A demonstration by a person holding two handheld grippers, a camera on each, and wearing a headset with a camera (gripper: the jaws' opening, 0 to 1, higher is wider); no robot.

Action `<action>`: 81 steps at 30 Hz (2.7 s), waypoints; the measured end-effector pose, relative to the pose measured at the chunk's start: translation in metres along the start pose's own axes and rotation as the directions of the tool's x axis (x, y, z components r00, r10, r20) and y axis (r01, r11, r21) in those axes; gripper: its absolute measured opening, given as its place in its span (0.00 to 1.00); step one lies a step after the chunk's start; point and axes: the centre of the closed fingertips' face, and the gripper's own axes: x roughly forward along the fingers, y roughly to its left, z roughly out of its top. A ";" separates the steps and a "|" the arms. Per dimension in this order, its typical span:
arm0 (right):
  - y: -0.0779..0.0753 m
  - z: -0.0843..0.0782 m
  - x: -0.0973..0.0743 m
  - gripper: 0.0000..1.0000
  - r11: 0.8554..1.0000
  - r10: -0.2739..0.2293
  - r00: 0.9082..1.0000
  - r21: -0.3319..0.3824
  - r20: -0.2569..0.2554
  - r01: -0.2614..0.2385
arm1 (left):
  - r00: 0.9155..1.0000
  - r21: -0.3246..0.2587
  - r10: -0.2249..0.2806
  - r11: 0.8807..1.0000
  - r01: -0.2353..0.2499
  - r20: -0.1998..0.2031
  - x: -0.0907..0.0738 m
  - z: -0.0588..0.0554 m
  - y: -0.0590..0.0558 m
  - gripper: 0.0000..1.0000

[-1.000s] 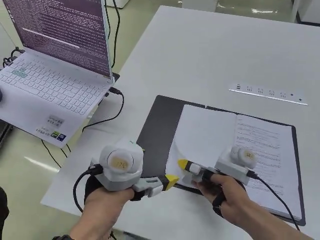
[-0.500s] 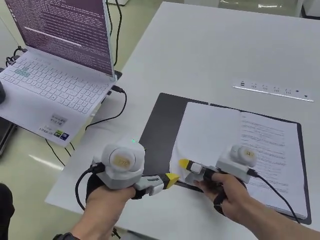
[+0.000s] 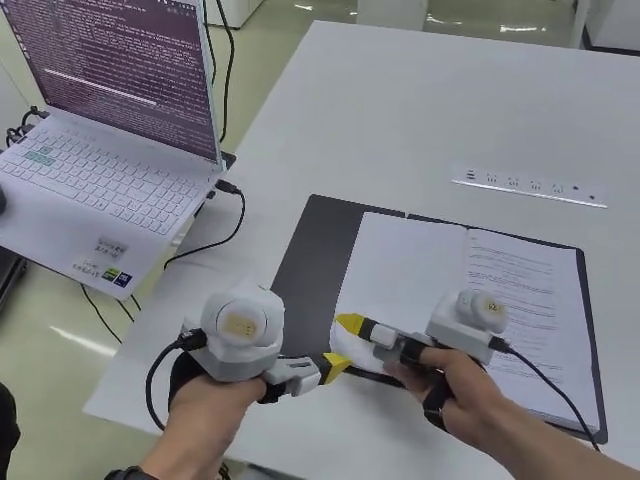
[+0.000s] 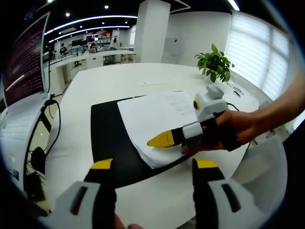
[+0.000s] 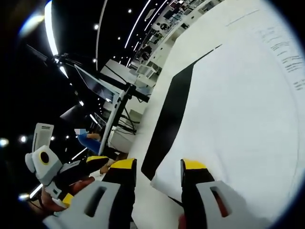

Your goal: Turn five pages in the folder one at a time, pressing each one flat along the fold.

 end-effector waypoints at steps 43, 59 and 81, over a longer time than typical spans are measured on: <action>-0.050 0.009 -0.142 0.26 0.960 -0.207 0.975 -0.177 0.083 0.219 | 0.988 0.036 -0.099 0.994 0.104 -0.115 0.083 -0.026 -0.015 0.06; -0.063 0.009 -0.148 0.19 0.958 -0.222 0.972 -0.169 0.071 0.231 | 0.986 -0.025 -0.070 0.997 0.067 -0.154 0.100 -0.049 -0.011 0.00; -0.088 0.053 -0.117 0.00 0.947 -0.250 0.966 -0.187 0.073 0.259 | 0.987 -0.060 -0.044 0.998 0.035 -0.155 0.100 -0.050 -0.008 0.00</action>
